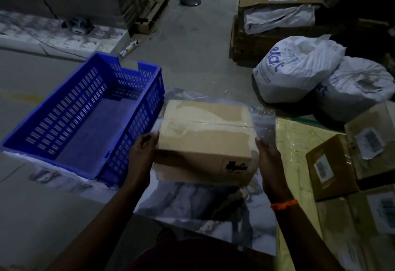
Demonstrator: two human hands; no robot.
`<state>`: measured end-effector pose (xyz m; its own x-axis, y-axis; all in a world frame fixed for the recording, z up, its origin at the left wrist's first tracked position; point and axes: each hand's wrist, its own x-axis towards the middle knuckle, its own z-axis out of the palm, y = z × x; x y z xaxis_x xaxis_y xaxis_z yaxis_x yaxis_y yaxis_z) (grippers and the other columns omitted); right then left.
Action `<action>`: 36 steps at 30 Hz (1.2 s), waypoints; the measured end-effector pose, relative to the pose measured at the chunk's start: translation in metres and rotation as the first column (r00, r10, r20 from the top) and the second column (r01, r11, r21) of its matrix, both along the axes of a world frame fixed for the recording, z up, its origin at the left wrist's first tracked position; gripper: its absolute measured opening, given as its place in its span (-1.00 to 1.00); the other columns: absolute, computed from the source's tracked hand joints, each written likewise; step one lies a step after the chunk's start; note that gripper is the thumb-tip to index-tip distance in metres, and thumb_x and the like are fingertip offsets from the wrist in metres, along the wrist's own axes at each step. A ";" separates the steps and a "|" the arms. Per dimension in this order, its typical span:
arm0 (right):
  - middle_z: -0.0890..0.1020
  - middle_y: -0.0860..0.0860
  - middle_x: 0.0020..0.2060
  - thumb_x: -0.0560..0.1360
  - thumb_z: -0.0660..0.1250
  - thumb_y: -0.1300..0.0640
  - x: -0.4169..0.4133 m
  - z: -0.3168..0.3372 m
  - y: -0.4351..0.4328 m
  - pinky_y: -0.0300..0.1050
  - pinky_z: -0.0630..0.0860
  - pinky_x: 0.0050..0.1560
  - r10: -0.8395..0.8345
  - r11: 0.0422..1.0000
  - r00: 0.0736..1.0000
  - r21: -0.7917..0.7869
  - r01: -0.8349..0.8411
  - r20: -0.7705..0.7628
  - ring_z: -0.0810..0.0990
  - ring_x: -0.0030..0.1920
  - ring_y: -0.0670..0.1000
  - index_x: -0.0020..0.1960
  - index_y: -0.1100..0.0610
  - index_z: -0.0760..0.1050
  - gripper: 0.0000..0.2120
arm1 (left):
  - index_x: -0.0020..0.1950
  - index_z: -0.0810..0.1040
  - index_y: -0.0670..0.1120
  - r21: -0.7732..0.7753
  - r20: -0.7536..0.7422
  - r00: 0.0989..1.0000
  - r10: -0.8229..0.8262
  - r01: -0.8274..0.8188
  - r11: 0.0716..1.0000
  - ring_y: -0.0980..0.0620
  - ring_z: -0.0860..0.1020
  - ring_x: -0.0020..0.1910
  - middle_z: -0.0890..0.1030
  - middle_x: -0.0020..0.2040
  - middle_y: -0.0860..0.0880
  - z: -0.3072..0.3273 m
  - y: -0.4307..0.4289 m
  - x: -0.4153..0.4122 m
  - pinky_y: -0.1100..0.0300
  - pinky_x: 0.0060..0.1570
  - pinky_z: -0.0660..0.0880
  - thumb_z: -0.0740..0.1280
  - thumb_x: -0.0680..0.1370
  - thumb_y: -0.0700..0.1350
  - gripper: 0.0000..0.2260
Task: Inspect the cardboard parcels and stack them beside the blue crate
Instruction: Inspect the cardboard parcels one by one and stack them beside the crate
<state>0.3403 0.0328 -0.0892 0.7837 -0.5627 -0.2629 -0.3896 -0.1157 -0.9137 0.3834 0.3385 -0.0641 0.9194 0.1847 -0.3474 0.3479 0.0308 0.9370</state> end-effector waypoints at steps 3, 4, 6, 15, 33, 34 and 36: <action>0.67 -0.02 0.08 0.68 0.26 -0.09 -0.046 -0.009 0.016 0.02 0.55 0.14 -0.009 1.000 1.000 -0.027 0.009 0.000 0.63 0.10 0.01 0.19 0.01 0.56 -0.77 | 0.30 0.58 -0.05 0.005 -0.029 0.999 0.037 -0.037 0.999 0.13 0.57 0.19 0.63 0.18 0.07 -0.017 0.008 -0.040 -0.14 0.30 0.50 0.36 0.50 0.20 -0.52; 0.67 -0.05 0.07 0.69 0.25 -0.07 -0.059 -0.012 0.018 -0.05 0.55 0.12 0.001 1.000 1.000 -0.023 -0.001 -0.011 0.63 0.10 -0.03 0.20 0.01 0.57 -0.78 | 0.31 0.60 -0.02 0.025 -0.038 0.998 0.054 -0.053 0.998 0.17 0.58 0.18 0.64 0.17 0.10 -0.025 0.013 -0.053 -0.15 0.30 0.51 0.36 0.52 0.19 -0.56; 0.65 -0.10 0.04 0.69 0.24 0.01 -0.083 -0.016 0.022 -0.29 0.49 0.03 0.011 0.999 0.999 -0.039 -0.012 -0.041 0.60 0.07 -0.09 0.21 0.05 0.56 -0.80 | 0.28 0.63 0.04 0.063 -0.085 0.994 0.071 -0.066 0.996 0.16 0.62 0.14 0.68 0.13 0.10 -0.038 0.021 -0.076 -0.19 0.27 0.54 0.37 0.54 0.18 -0.62; 0.65 0.00 0.08 0.63 0.24 -0.24 -0.051 -0.043 0.003 -0.07 0.53 0.18 0.059 0.997 0.983 -0.046 -0.068 -0.175 0.61 0.14 0.07 0.23 0.07 0.55 -0.58 | 0.40 0.52 0.10 0.176 -0.080 0.989 -0.122 0.134 0.975 0.18 0.58 0.15 0.58 0.27 0.13 -0.075 0.027 -0.037 0.02 0.15 0.57 0.40 0.59 0.12 -0.61; 0.71 -0.06 0.10 0.45 0.31 -0.46 0.004 0.003 0.000 0.25 0.58 0.26 -0.048 0.998 0.982 0.042 0.041 0.182 0.66 0.17 0.00 0.17 -0.08 0.59 -0.46 | 0.17 0.52 0.05 0.016 0.071 0.997 0.011 -0.012 1.000 0.06 0.58 0.18 0.60 0.18 0.04 -0.003 -0.009 0.024 -0.14 0.22 0.54 0.32 0.49 0.40 -0.52; 0.70 -0.04 0.10 0.45 0.31 -0.46 -0.005 0.001 0.003 0.25 0.57 0.26 -0.058 0.998 0.979 0.042 0.051 0.195 0.66 0.17 0.02 0.15 -0.07 0.59 -0.47 | 0.18 0.52 0.03 0.007 0.064 0.998 0.024 -0.024 1.000 0.10 0.60 0.15 0.61 0.16 0.04 -0.004 -0.010 0.016 -0.11 0.21 0.55 0.31 0.50 0.38 -0.52; 0.70 -0.02 0.08 0.42 0.33 -0.49 -0.024 -0.004 0.008 0.19 0.58 0.24 -0.073 0.996 0.976 0.062 0.061 0.206 0.66 0.17 0.06 0.08 -0.14 0.59 -0.52 | 0.24 0.52 -0.09 -0.045 0.050 0.997 0.062 -0.060 0.997 0.16 0.64 0.08 0.61 0.17 0.01 -0.009 -0.012 -0.001 -0.03 0.13 0.61 0.32 0.56 0.23 -0.55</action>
